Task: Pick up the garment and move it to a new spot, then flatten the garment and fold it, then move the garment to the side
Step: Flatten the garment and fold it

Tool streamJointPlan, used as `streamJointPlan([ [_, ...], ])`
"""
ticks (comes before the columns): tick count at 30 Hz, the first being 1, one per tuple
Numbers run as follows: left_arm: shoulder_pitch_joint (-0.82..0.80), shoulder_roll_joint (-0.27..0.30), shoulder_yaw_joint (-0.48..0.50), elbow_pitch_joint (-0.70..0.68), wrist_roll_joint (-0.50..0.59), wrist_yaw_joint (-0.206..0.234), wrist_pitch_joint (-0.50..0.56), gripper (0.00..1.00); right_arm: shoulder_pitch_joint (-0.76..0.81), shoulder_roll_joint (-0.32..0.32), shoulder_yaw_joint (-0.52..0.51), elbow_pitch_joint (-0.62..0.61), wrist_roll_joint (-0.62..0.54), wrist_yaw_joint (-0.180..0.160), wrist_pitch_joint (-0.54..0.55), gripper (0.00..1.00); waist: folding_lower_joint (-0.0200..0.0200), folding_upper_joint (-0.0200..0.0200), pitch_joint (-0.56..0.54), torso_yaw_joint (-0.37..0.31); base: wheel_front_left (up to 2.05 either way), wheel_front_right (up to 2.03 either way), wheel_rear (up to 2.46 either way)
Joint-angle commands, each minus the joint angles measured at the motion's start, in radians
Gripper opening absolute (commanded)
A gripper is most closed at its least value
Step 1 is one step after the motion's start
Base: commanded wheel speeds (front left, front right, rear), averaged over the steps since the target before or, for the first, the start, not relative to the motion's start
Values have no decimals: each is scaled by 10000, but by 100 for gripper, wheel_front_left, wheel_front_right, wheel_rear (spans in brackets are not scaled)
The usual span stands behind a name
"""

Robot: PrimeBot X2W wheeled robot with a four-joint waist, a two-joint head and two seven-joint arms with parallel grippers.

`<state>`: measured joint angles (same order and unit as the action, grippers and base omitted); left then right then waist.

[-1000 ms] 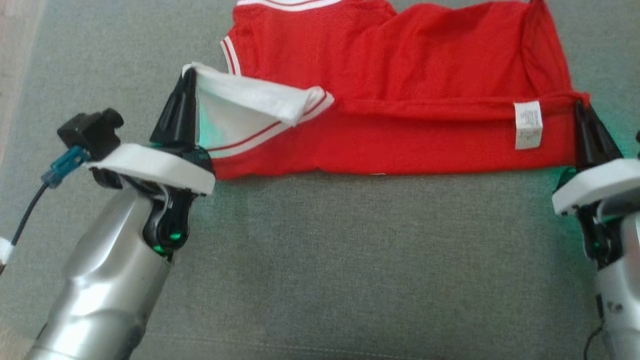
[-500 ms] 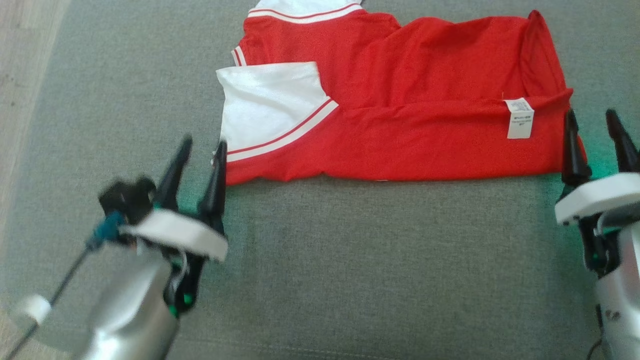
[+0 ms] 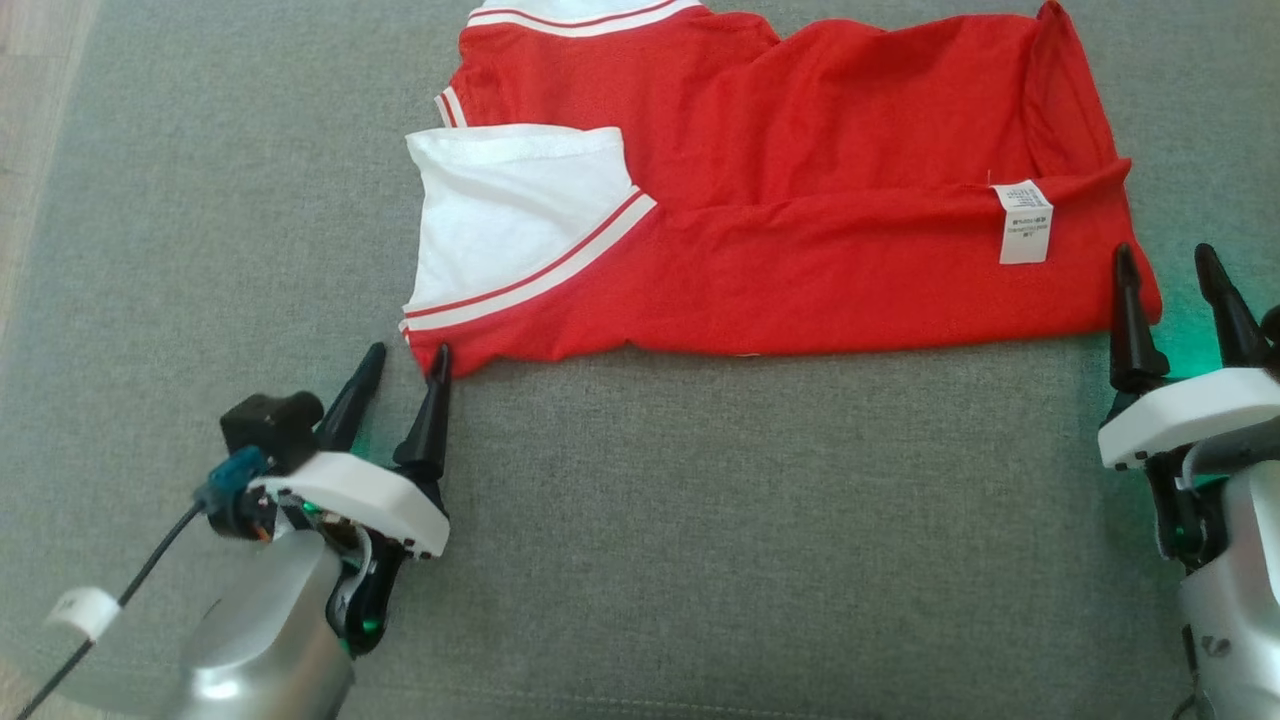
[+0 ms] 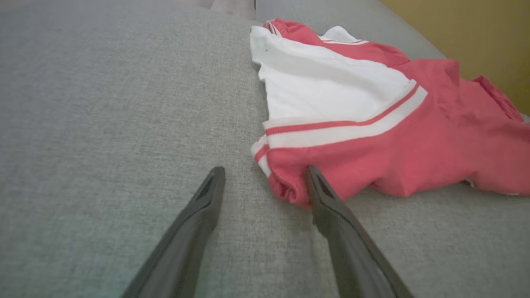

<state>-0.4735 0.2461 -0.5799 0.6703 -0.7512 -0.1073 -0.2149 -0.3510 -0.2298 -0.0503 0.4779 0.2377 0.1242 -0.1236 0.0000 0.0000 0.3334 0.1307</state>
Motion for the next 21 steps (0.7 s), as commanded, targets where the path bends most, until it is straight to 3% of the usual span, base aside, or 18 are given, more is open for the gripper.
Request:
streamJointPlan([
  [1,-292,344,140,-51,-6,-97,130,91,-82,-38,169,-264,49,65,-101,100,0,0,12,1,0,0,0],
  [4,-336,461,-302,40,-46,-191,446,33,-104,-39,247,-176,44,65,-125,100,0,0,-22,10,0,0,0],
  [5,-340,539,-486,65,-21,-206,532,0,-105,-36,298,-123,38,65,-134,100,0,0,-49,16,0,0,0],
  [13,-343,1057,-1412,-369,-665,-231,441,0,79,15,386,542,350,65,127,100,0,0,-284,128,0,0,0],
  [14,-361,1114,-1468,-378,-734,-231,401,0,109,22,427,644,435,65,231,89,0,0,-307,140,0,0,0],
  [16,-397,1198,-1570,-369,-848,-232,310,0,174,18,559,836,624,65,472,0,0,0,-367,157,0,0,0],
  [21,-378,1388,-1806,-304,-960,-232,43,0,459,-103,672,1042,901,65,588,0,0,0,-664,166,0,0,0],
])
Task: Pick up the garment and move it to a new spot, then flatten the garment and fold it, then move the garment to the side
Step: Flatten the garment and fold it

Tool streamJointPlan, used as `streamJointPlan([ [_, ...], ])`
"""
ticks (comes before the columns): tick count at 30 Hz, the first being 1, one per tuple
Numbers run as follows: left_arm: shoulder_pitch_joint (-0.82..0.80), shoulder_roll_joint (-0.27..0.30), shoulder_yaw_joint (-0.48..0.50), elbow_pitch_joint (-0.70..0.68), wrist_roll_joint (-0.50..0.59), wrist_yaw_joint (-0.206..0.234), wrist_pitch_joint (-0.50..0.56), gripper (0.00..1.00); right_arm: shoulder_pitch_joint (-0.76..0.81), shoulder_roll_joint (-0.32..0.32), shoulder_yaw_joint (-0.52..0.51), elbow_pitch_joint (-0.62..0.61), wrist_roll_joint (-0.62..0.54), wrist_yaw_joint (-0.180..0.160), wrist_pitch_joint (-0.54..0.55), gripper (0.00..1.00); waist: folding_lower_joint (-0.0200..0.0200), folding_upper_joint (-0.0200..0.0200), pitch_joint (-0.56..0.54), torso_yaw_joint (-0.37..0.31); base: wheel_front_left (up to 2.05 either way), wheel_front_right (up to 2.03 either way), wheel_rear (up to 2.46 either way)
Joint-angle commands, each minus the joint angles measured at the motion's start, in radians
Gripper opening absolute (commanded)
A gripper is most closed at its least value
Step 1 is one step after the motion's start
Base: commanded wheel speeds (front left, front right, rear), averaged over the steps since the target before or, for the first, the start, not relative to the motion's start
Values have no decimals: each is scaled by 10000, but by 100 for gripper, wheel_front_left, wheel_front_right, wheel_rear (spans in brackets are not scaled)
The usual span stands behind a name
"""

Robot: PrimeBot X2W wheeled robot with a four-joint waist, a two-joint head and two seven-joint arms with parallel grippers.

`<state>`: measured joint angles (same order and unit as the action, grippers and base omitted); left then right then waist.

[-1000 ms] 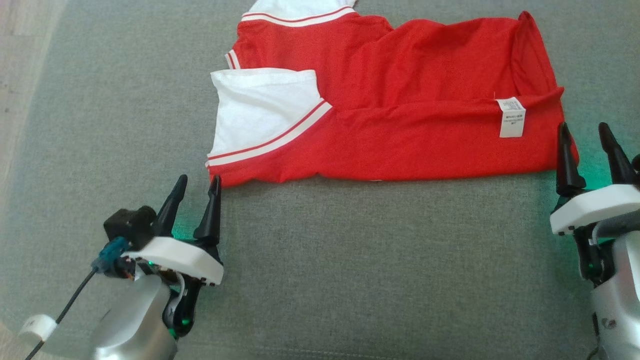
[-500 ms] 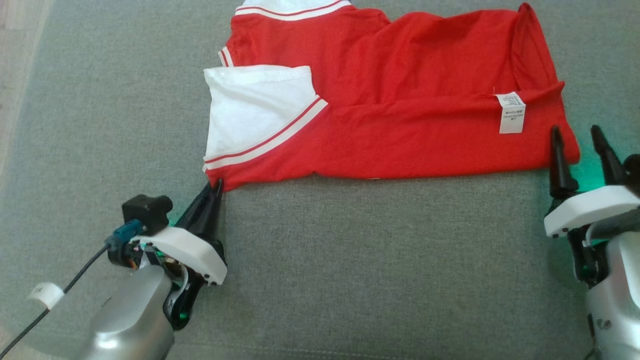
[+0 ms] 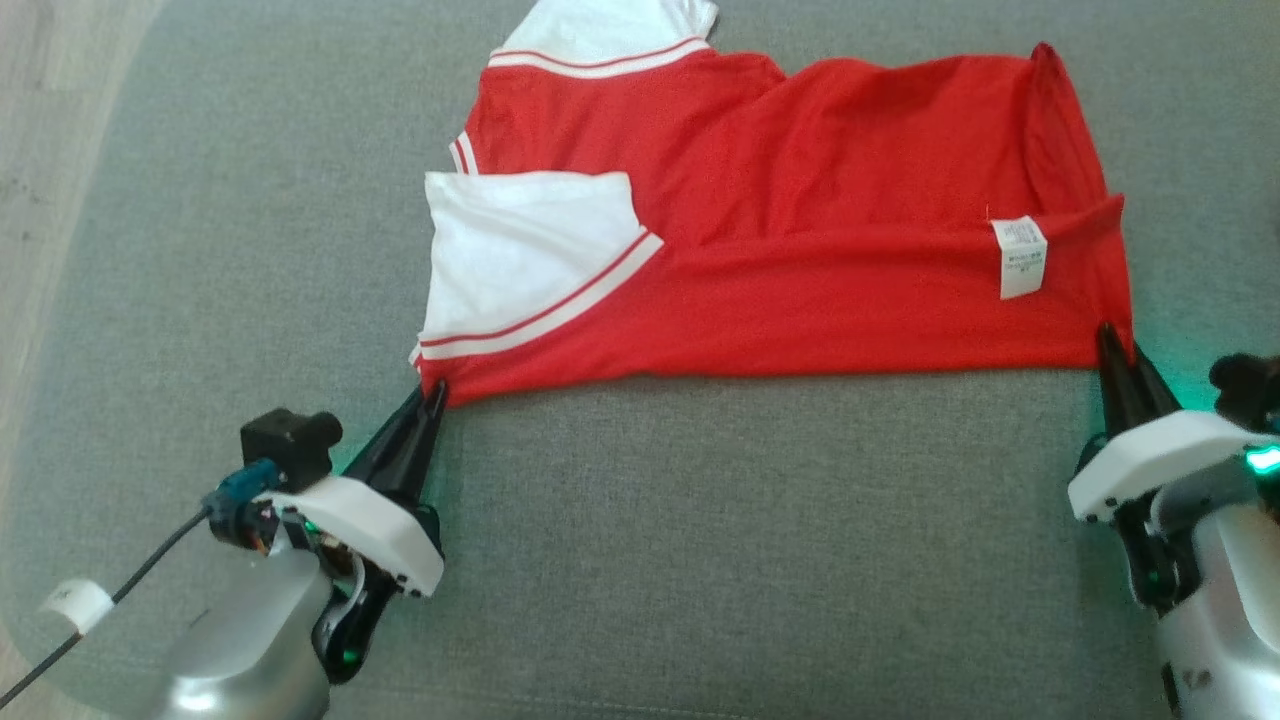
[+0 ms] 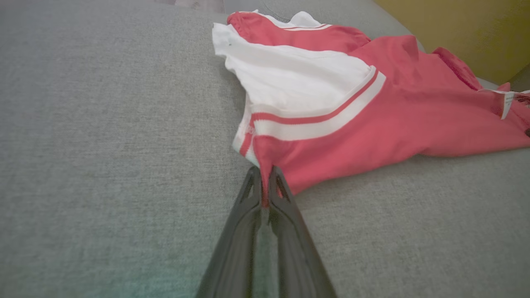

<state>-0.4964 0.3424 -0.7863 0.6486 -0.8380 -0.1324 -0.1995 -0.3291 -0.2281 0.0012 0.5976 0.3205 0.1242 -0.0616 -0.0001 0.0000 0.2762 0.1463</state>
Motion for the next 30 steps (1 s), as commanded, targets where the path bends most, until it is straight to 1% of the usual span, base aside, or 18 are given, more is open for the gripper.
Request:
streamJointPlan([
  [1,-108,463,188,-90,-106,19,-140,0,358,-143,170,-155,124,65,-30,0,1,0,-185,17,0,0,0],
  [4,93,660,-8,-97,-58,19,-237,0,826,-247,287,-273,312,65,61,0,1,0,-569,11,0,0,0],
  [8,745,934,-87,-231,-68,27,-359,0,1718,-484,340,-635,575,65,220,0,1,0,-1122,-69,0,0,0],
  [11,1330,1157,-138,-514,22,216,-435,0,2439,-578,324,-1087,667,65,428,0,1,0,-1381,-125,0,0,0],
  [16,2260,1507,-155,-1232,8,588,-485,0,3643,-509,128,-2107,724,65,828,0,1,0,-1625,-188,0,0,0],
  [17,2260,1507,-155,-1232,8,588,-485,0,3643,-509,128,-2107,724,65,828,0,1,0,-1625,-188,0,0,0],
  [23,2821,1890,-175,-2103,-19,984,-364,0,4709,-348,-141,-3446,554,65,1413,0,1,0,-1680,-198,0,0,0],
  [24,2859,1925,-184,-2223,-21,1036,-320,0,4816,-322,-205,-3626,520,65,1491,24,1,0,-1676,-195,0,0,0],
  [25,2874,1945,-191,-2331,-22,1084,-274,0,4910,-296,-268,-3782,490,65,1560,64,1,0,-1666,-188,0,0,0],
  [26,2869,1963,-206,-2436,-16,1114,-223,21,4995,-280,-331,-3924,434,65,1634,100,1,0,-1646,-180,0,0,0],
  [27,2837,1975,-217,-2550,-9,1147,-157,41,5058,-261,-415,-4081,357,65,1637,100,1,0,-1610,-170,0,0,0],
  [28,2792,1988,-193,-2688,-21,1197,-108,95,5088,-236,-461,-4270,333,65,1621,100,1,0,-1557,-172,0,0,0],
  [29,2726,2020,-145,-2865,-20,1263,-89,100,5080,-234,-464,-4514,333,65,1539,100,1,0,-1482,-187,0,0,0],
  [30,2627,2071,-75,-3089,-2,1341,-89,100,5044,-252,-508,-4763,335,65,1415,100,1,0,-1390,-205,0,0,0],
])
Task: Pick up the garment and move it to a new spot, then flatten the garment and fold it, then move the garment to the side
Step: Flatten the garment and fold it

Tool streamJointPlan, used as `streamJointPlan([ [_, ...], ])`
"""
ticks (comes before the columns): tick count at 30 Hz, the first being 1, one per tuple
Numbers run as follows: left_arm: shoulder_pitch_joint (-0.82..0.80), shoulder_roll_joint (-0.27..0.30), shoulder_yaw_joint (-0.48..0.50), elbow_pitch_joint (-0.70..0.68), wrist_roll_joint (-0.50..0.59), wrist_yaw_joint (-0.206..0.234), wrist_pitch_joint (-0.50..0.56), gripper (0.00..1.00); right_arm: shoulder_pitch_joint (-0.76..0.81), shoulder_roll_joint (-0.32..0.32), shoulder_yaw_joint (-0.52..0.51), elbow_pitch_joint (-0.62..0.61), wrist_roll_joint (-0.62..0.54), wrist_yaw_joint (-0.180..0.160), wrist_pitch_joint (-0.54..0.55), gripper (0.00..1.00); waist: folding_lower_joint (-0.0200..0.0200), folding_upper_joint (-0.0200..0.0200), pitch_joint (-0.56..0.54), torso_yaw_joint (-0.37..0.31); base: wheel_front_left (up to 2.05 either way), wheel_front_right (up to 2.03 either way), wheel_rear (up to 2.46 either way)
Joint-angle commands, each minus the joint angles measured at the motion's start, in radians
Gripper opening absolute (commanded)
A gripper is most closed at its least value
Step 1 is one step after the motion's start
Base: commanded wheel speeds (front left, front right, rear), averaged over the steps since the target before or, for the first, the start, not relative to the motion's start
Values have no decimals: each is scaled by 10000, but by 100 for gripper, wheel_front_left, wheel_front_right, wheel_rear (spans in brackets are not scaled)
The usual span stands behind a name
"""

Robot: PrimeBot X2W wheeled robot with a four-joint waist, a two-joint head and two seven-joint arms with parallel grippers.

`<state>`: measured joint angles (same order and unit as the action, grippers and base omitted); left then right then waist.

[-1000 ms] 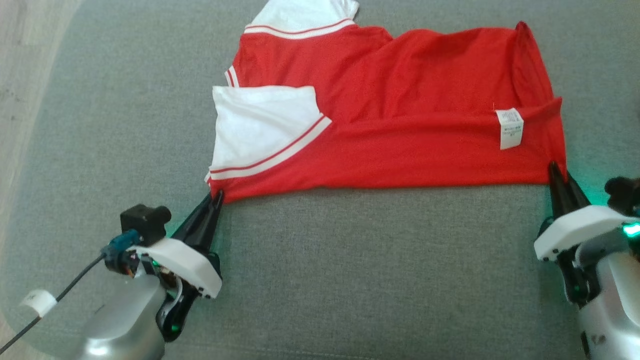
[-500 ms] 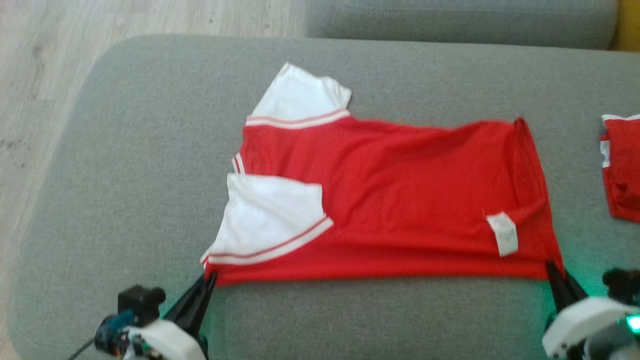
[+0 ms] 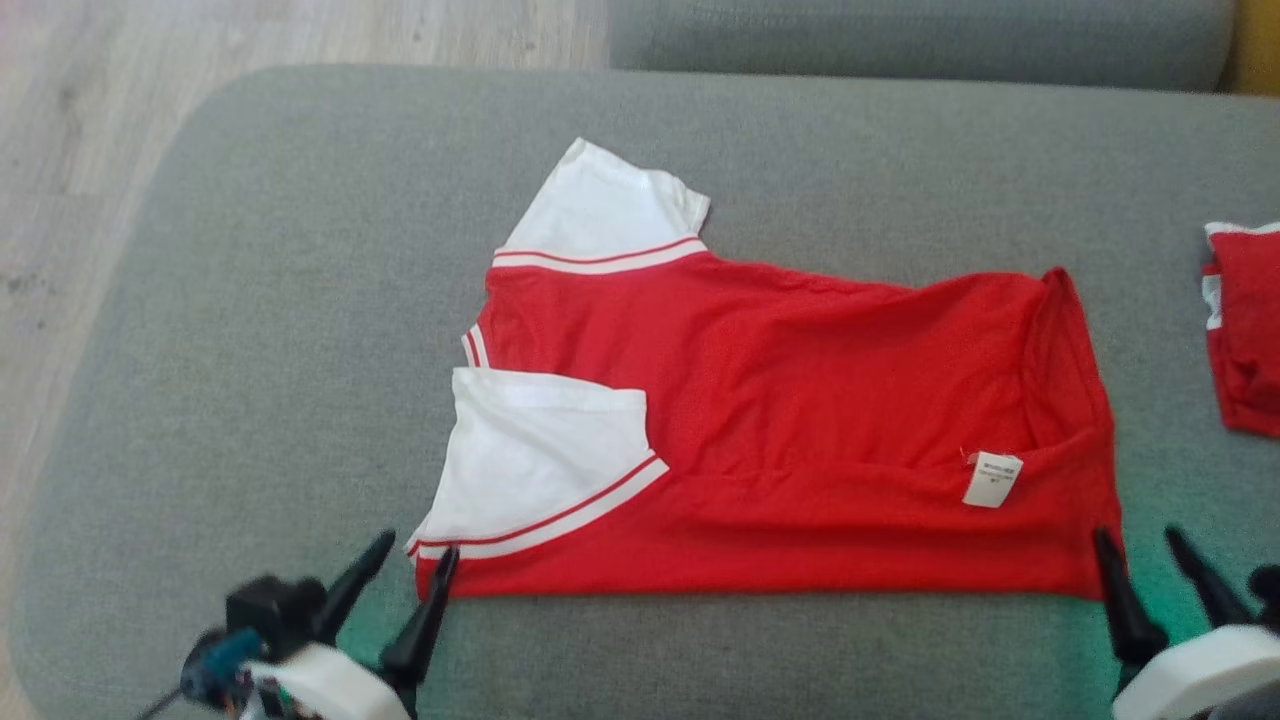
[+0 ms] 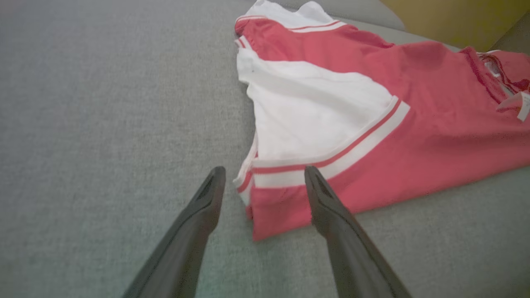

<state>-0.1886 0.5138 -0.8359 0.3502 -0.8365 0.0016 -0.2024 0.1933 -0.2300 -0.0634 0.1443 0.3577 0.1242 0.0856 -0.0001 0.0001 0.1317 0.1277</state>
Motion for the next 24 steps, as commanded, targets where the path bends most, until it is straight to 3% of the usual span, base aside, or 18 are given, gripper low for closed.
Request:
streamJointPlan([
  [1,-573,430,507,-373,6,82,-53,100,-234,-270,97,-461,-56,65,-183,100,1,-1,154,-43,0,0,0],
  [7,-2247,1136,991,-2243,290,206,778,100,-800,-379,-305,-1137,-355,65,-674,100,1,-1,636,-60,0,0,0],
  [11,-4166,1387,1211,-2693,244,-358,1960,100,-1234,-433,-162,-1239,-535,65,-688,100,1,-1,1051,-126,0,0,0],
  [17,-7244,1286,1093,-1800,-309,-1142,4252,100,-2103,-387,395,-1311,-760,65,-686,100,1,-1,2048,-752,0,0,0],
  [24,-9861,1134,196,104,-1559,-1317,6785,100,-2960,20,815,-1323,-1002,65,-817,100,1,-1,3273,-1864,0,0,0],
])
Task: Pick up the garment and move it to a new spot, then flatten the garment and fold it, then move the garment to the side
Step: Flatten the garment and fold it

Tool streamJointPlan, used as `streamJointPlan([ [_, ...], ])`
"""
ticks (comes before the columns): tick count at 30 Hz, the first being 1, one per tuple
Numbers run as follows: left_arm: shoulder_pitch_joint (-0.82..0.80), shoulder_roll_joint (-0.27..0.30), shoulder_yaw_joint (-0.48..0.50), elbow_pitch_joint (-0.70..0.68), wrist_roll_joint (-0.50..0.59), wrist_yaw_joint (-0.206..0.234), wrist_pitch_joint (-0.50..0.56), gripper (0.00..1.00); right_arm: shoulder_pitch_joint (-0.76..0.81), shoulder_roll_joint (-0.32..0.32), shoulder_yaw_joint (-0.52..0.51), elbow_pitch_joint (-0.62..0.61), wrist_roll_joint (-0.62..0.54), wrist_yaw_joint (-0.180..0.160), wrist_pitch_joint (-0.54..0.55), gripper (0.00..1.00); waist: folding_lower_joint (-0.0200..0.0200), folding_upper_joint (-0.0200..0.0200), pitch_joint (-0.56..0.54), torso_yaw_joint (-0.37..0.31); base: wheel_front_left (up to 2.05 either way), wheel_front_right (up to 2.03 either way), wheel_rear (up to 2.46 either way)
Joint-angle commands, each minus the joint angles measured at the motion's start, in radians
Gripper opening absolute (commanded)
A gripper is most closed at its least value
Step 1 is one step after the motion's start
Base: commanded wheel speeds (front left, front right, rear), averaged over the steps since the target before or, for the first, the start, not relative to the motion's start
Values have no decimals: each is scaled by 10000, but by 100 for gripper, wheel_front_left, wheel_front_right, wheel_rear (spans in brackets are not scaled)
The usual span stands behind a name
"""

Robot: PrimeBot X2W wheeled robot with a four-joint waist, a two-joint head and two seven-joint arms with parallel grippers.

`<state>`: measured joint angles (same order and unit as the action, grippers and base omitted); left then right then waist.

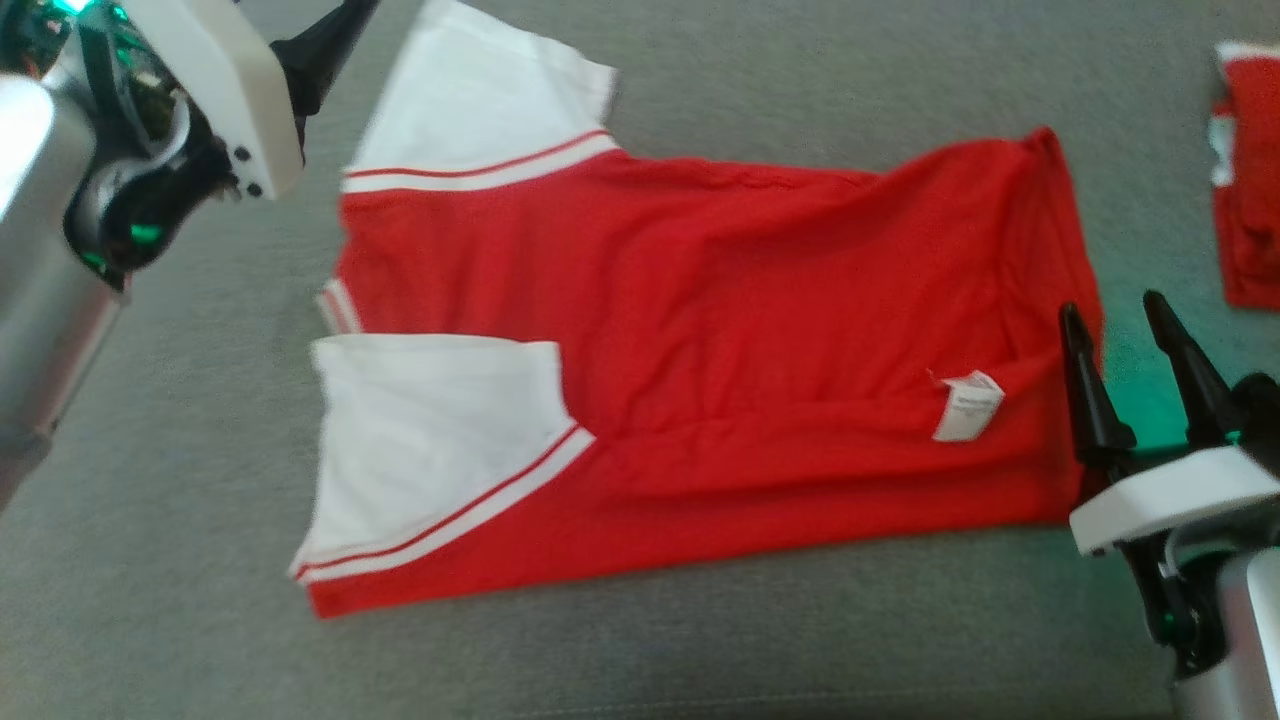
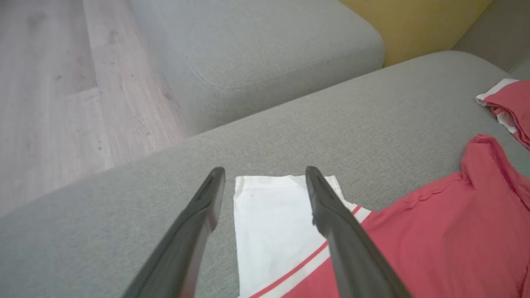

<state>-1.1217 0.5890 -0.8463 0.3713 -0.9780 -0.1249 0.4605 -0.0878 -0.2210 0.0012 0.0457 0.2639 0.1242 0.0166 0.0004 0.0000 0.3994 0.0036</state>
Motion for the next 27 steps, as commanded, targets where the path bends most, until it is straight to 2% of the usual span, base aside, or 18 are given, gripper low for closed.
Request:
streamJointPlan([
  [1,-706,417,175,72,-314,-52,324,100,-208,-28,178,-334,-85,65,-149,100,-4,0,685,-735,0,0,0],
  [9,-1395,775,-424,1239,-1094,-55,1081,100,-390,155,195,-380,-156,65,-283,100,-4,0,1171,-1404,0,0,0],
  [16,-1788,1151,-677,2309,-1272,-56,1118,100,-548,426,352,-216,-120,65,-471,100,-4,0,1613,-1856,0,0,0],
  [27,-2152,1378,-1408,2478,-1432,-57,947,100,-791,550,385,88,-90,65,-740,100,-4,0,1944,-2062,0,0,0],
])
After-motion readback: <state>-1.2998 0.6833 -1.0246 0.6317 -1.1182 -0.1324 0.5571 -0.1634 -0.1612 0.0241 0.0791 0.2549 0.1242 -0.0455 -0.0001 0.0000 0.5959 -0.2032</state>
